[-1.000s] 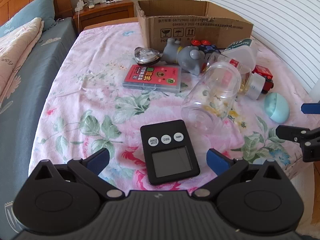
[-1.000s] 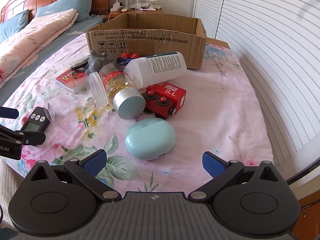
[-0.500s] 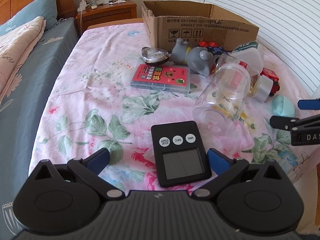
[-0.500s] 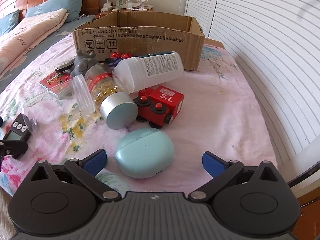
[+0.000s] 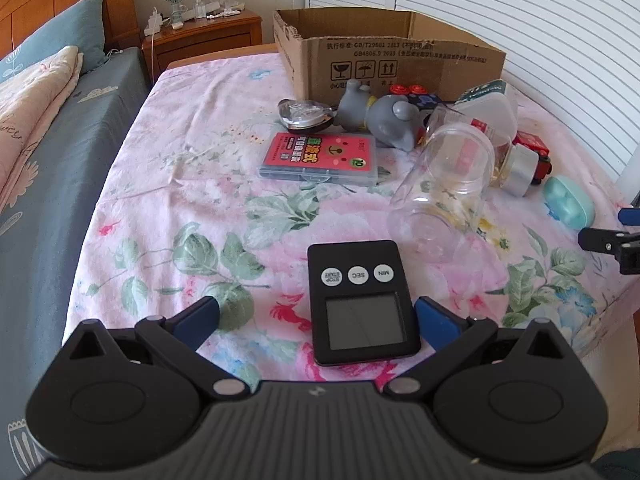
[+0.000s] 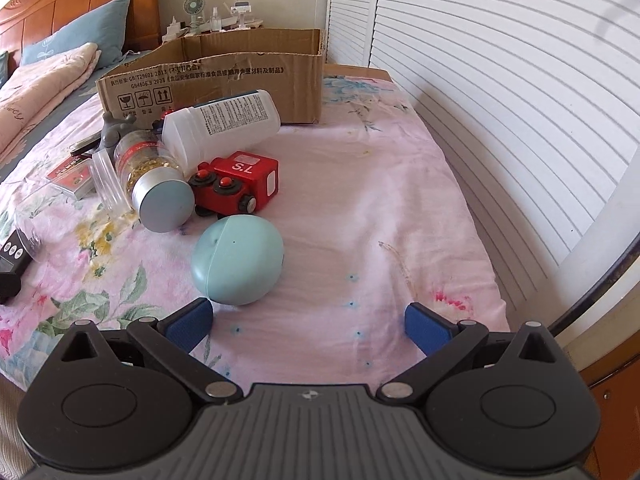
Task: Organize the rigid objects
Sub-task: 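Grasp the black scale with the left gripper while the right grasps the teal case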
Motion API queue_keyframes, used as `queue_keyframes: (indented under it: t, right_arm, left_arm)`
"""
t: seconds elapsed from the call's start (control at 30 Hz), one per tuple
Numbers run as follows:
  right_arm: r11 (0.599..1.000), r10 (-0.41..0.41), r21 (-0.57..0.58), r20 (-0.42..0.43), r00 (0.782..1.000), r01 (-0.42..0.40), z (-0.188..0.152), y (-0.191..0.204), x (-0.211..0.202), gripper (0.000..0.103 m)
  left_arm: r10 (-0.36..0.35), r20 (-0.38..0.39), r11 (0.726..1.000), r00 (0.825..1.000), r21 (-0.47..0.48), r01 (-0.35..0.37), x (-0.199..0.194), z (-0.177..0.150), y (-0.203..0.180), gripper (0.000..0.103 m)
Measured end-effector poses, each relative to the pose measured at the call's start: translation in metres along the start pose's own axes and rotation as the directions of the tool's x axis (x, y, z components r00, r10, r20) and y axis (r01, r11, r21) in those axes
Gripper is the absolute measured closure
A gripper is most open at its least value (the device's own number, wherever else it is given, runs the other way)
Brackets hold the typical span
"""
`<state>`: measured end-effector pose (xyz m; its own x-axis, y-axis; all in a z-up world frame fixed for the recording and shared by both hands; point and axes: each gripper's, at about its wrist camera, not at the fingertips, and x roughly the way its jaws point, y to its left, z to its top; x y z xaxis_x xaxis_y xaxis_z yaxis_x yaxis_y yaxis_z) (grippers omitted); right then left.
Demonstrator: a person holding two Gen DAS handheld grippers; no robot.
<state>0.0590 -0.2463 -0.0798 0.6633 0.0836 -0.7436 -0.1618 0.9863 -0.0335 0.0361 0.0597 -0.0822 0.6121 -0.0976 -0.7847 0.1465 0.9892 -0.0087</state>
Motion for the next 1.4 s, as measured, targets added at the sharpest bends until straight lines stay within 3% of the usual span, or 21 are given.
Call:
queue_keyframes:
  t: [0.1, 0.17, 0.23, 0.43, 0.8, 1.23, 1.4]
  right_arm:
    - [1.0, -0.002, -0.002, 0.005, 1.0, 0.002, 0.0, 0.001, 0.0, 0.0]
    - [1.0, -0.003, -0.002, 0.01, 1.0, 0.003, 0.0, 0.002, 0.0, 0.0]
    - [1.0, -0.001, -0.005, 0.016, 1.0, 0.001, -0.001, 0.003, 0.0, 0.0]
    - [0.999, 0.022, -0.044, 0.021, 1.0, -0.021, 0.0, 0.012, -0.001, 0.0]
    - [0.988, 0.103, -0.12, 0.02, 0.995, -0.099, 0.013, 0.037, 0.007, 0.001]
    - [0.991, 0.079, -0.112, 0.035, 0.996, -0.075, 0.025, 0.037, 0.01, 0.042]
    - [0.991, 0.071, -0.114, 0.031, 0.997, -0.068, 0.027, 0.035, 0.009, 0.045]
  left_arm:
    - [-0.023, 0.012, 1.0, 1.0, 0.015, 0.023, -0.004, -0.001, -0.003, 0.013]
    - [-0.036, 0.017, 0.999, 0.999, 0.024, 0.036, -0.008, 0.0, -0.006, 0.03]
    - [-0.046, 0.023, 0.998, 0.999, 0.043, 0.045, -0.01, -0.001, -0.011, 0.037]
    - [-0.064, 0.031, 0.996, 0.997, 0.065, 0.062, -0.011, 0.0, -0.02, 0.05]
    - [-0.077, 0.025, 0.994, 0.997, 0.081, 0.074, -0.012, 0.0, -0.018, 0.051]
    - [-0.076, 0.025, 0.994, 0.997, 0.076, 0.074, -0.012, 0.0, -0.019, 0.051]
    - [-0.077, 0.02, 0.994, 0.997, 0.075, 0.075, -0.012, 0.002, -0.019, 0.052]
